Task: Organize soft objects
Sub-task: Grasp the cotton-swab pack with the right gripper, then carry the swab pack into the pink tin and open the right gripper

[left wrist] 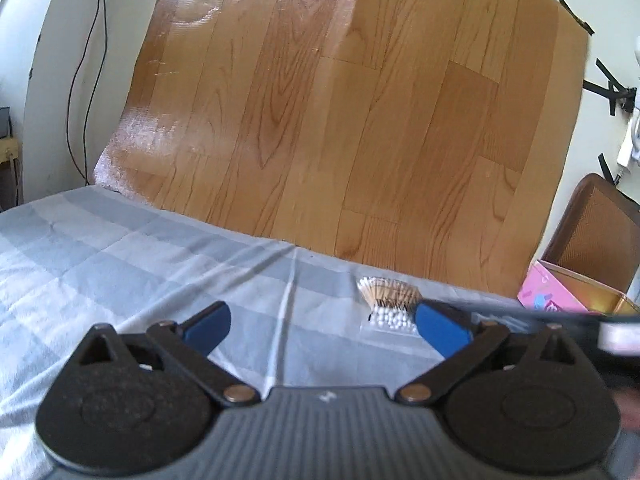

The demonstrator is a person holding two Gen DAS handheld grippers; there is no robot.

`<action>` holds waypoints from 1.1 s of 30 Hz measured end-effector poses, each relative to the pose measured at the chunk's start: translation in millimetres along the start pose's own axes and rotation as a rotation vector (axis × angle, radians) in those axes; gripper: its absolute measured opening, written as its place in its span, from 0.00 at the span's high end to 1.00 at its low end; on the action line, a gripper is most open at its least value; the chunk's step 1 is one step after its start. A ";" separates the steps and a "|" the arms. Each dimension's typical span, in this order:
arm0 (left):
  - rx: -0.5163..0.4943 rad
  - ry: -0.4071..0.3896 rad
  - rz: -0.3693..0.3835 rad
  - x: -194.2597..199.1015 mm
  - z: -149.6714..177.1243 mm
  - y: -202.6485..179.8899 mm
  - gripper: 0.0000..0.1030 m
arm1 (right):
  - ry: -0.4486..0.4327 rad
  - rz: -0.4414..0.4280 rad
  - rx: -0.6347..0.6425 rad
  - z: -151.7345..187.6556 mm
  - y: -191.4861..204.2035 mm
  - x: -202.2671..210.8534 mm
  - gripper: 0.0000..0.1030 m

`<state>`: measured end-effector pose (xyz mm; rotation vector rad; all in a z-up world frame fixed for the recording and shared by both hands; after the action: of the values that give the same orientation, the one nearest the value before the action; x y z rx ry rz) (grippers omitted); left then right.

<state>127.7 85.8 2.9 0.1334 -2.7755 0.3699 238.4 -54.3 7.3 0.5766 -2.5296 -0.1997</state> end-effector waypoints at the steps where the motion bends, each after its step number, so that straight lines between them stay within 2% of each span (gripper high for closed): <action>1: 0.009 -0.002 -0.017 1.2 0.0 2.2 0.01 | 0.011 0.020 -0.023 -4.3 0.0 -10.7 0.21; 4: 0.087 0.013 -0.002 0.1 -1.1 19.6 0.01 | 0.083 0.025 -0.058 -2.9 3.2 -42.6 0.20; 6: 0.129 0.022 -0.009 -1.2 -3.0 26.3 0.01 | 0.085 0.049 -0.041 -2.0 6.7 -48.0 0.18; 7: 0.141 0.029 -0.008 -2.2 -2.9 28.1 0.01 | 0.096 0.059 -0.006 -2.2 11.2 -50.0 0.20; 8: 0.153 0.038 -0.010 -3.7 -3.1 29.8 0.01 | 0.102 0.072 0.039 -0.7 16.7 -50.0 0.28; 12: 0.186 0.057 -0.010 -4.3 -2.7 35.9 0.01 | 0.101 0.073 0.115 6.7 24.1 -38.5 0.36; 17: 0.187 0.062 -0.008 -7.3 -1.7 38.7 0.01 | 0.111 0.031 0.154 23.0 18.5 -6.9 0.37; 21: 0.137 0.071 0.010 -7.8 -0.5 30.4 0.01 | 0.133 -0.004 0.199 46.4 8.6 36.8 0.37; 25: 0.039 0.067 0.028 -7.1 2.6 14.2 0.01 | 0.133 0.022 0.182 71.9 -11.7 96.4 0.38; 28: -0.052 0.065 0.052 -5.8 6.9 -1.4 0.01 | 0.106 0.078 0.122 93.6 -35.1 142.5 0.38; 31: -0.153 0.085 0.083 -5.6 14.1 -21.1 0.01 | 0.070 0.189 0.069 115.3 -55.9 180.3 0.36; 33: -0.197 0.130 0.114 -3.9 20.6 -39.1 0.01 | 0.045 0.233 0.036 129.2 -63.4 199.8 0.30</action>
<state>130.1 42.9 -7.8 -0.0934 -2.6779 0.1258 39.4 -195.9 -24.7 0.2920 -2.5353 -0.0559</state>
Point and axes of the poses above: each gripper's, at about its wrist camera, not at the fingertips, and x roughly against the way its jaws point, y to its left, z to its underside, the point moved 2 cm from there along -x, roughly the way its jaws point, and after that the axes turned 3 degrees about -y, right-handed, at the moved point
